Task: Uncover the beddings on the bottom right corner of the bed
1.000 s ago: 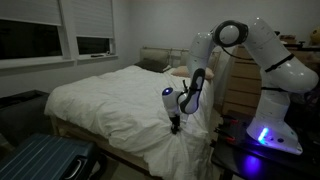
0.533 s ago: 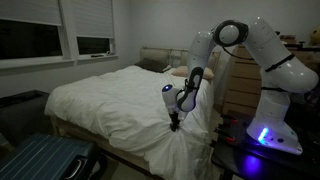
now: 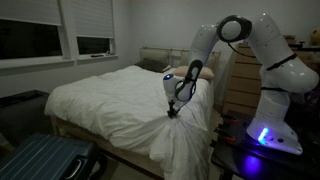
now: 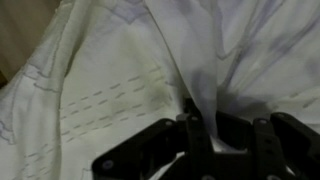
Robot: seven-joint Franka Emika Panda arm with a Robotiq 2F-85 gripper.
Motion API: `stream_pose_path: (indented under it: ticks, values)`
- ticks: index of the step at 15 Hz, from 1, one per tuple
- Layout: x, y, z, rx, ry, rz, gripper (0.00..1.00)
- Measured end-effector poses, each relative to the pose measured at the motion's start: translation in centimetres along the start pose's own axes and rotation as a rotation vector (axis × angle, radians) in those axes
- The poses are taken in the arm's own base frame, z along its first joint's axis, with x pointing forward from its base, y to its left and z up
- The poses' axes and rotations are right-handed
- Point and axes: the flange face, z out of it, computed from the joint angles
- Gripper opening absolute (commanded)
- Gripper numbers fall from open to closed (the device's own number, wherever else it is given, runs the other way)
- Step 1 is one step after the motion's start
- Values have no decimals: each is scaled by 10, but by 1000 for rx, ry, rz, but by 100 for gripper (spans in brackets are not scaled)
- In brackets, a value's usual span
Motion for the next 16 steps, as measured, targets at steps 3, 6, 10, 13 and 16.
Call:
stream_pose_path:
  ticks: [3,6,10,13,16]
  values:
    - [29,39,-4,-19,26,136,1]
    - [55,80,-8,-31,50,262,1]
    - [84,129,-14,-40,81,427,1]
    - [99,169,-16,-50,98,552,1]
    - [109,212,-18,-60,112,676,1]
